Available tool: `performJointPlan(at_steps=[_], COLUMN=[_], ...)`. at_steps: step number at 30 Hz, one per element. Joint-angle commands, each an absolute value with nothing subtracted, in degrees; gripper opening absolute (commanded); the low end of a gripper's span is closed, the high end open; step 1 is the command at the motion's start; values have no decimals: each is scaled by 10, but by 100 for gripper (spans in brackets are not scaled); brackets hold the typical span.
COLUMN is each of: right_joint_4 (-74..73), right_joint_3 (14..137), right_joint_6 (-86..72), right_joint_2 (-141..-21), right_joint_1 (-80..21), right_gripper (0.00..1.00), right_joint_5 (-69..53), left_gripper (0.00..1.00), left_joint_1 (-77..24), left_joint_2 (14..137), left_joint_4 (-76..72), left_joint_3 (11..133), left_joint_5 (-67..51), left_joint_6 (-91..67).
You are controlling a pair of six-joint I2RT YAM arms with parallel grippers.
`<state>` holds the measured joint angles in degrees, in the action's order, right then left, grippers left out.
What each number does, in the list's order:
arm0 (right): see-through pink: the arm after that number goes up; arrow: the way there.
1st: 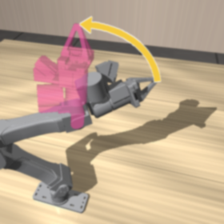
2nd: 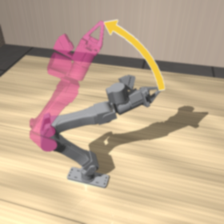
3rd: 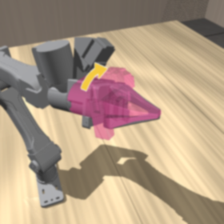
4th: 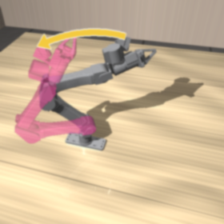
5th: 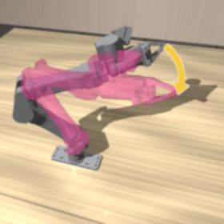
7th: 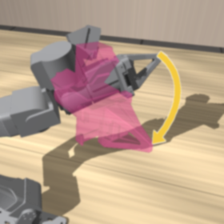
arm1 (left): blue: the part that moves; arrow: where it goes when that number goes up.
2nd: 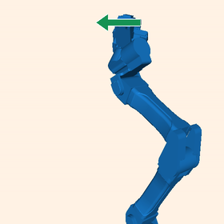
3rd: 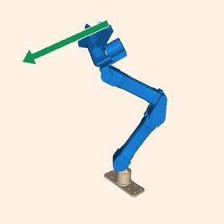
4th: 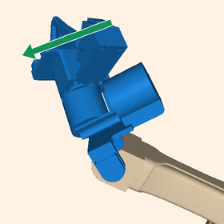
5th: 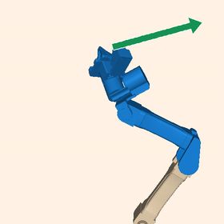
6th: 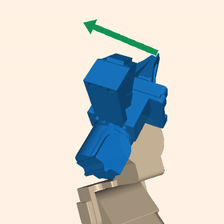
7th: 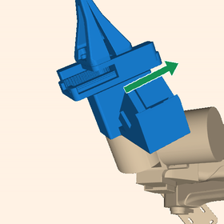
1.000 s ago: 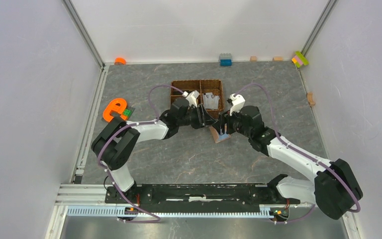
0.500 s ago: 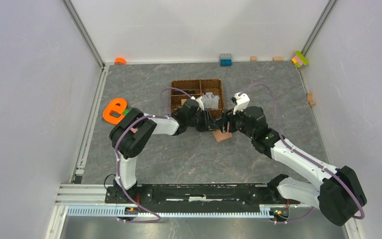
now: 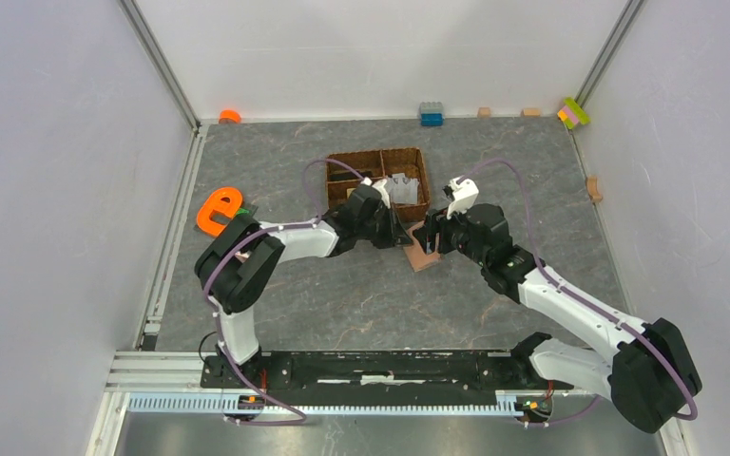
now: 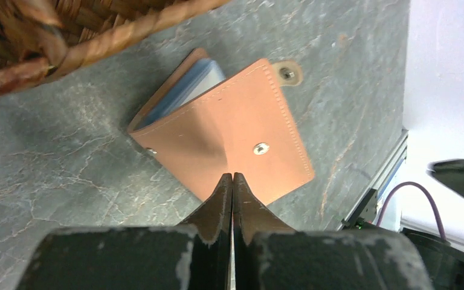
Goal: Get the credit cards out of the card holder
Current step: Close the card holder at the center of the board.
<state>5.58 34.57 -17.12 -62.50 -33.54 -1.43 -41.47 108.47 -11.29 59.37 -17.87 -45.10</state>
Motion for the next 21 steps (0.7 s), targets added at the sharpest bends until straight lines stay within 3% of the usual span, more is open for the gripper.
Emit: performJointPlan(at_steps=[1, 13, 21], right_joint_4=[79, 79, 82], right_joint_3=[338, 338, 335], right_joint_6=[-173, -175, -173], right_joint_2=[-606, -606, -599], right_joint_1=[-337, -337, -337], right_gripper=[66, 66, 66], right_joint_5=[-4, -4, -4], left_gripper=[2, 2, 2], left_joint_1=[-419, -424, -445], left_joint_2=[1044, 1157, 1071], left_joint_4=[-113, 28, 5], left_joint_3=[588, 683, 652], left_joint_5=[-155, -127, -113], left_joint_6=[-418, -412, -384])
